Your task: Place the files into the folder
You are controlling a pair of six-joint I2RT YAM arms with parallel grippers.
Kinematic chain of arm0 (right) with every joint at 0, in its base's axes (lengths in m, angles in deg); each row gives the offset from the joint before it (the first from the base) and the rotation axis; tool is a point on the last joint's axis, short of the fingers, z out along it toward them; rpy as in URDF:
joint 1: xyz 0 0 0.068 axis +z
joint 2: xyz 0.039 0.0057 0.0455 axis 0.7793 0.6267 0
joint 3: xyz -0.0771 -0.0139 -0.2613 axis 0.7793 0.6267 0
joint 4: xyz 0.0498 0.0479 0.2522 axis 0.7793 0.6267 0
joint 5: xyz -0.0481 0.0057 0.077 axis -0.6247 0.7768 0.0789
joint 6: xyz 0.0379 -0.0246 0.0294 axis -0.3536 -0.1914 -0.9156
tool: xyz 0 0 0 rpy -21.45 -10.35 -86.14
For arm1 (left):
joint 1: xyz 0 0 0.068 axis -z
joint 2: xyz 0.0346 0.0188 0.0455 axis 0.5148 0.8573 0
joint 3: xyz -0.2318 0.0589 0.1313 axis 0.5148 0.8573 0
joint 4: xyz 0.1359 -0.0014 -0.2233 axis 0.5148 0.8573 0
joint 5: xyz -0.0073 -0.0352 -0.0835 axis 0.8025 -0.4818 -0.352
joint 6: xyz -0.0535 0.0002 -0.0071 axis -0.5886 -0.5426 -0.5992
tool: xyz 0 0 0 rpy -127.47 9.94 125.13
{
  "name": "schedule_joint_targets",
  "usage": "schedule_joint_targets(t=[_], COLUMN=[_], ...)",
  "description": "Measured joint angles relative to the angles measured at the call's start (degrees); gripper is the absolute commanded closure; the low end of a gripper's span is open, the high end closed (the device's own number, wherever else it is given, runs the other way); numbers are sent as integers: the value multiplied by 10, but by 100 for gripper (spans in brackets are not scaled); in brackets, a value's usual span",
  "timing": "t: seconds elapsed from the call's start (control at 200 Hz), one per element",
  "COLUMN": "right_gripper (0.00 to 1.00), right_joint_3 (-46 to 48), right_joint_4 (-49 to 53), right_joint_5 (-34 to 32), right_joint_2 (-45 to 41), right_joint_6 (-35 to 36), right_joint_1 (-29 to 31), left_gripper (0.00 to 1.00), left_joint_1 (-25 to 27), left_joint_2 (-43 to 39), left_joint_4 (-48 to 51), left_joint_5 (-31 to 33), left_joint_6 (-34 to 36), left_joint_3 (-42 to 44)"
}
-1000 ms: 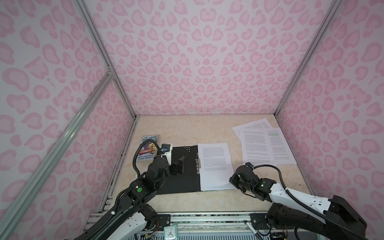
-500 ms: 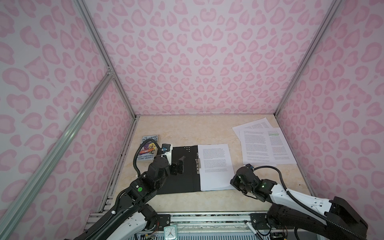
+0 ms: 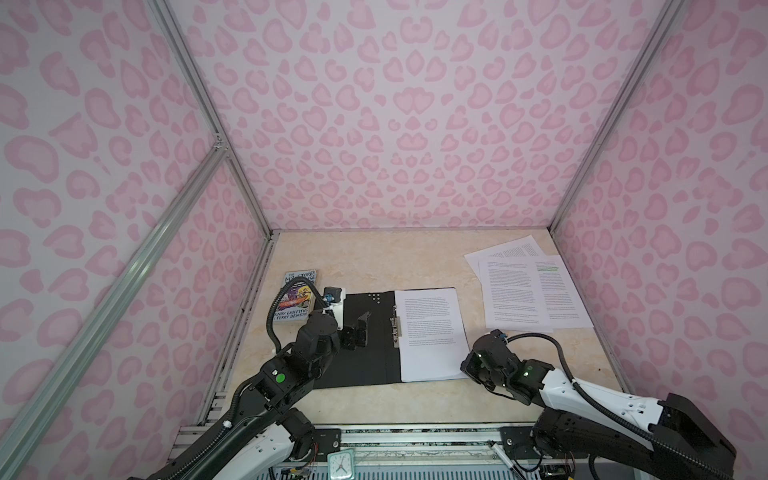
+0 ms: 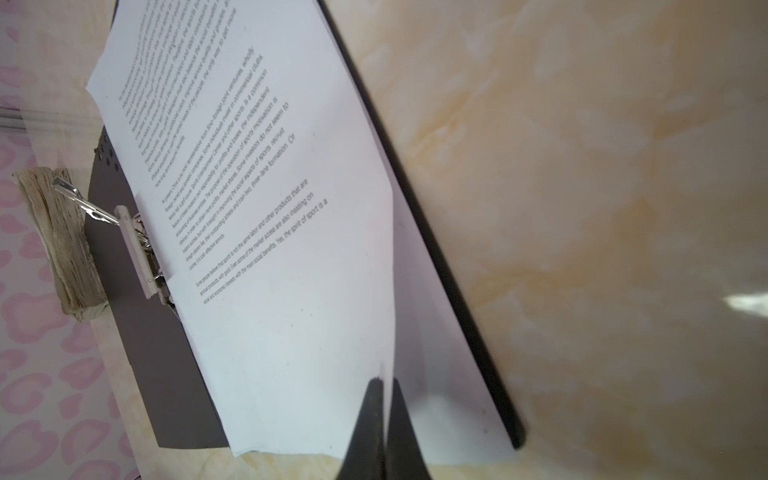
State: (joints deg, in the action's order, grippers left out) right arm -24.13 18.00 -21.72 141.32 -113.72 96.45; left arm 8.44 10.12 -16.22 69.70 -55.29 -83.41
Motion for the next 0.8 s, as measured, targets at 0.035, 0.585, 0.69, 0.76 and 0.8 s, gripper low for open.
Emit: schedule_joint_targets(t=[0.035,0.585,0.69,0.76,0.8], right_gripper=[100,44,37,34,32], right_joint_3=[0,-2,-5,-9,-13], right_joint_4=[0,0,7,14,22], right_joint_5=[0,2,2,0,-3], right_joint_2=[0,1,-3,-12,-20], right_joint_6=[0,0,0,1,3], right_joint_1=[0,0,1,1,1], left_gripper=[4,4,4,4,4], left_joint_1=[0,0,0,0,0], left_joint_2=[0,3,3,3,3], left_joint_4=[0,0,0,0,0], left_joint_5=[0,-2,-2,-2,-2], left_joint_6=[-1,-2,-2,-2,-2], left_joint_3=[0,0,0,0,0])
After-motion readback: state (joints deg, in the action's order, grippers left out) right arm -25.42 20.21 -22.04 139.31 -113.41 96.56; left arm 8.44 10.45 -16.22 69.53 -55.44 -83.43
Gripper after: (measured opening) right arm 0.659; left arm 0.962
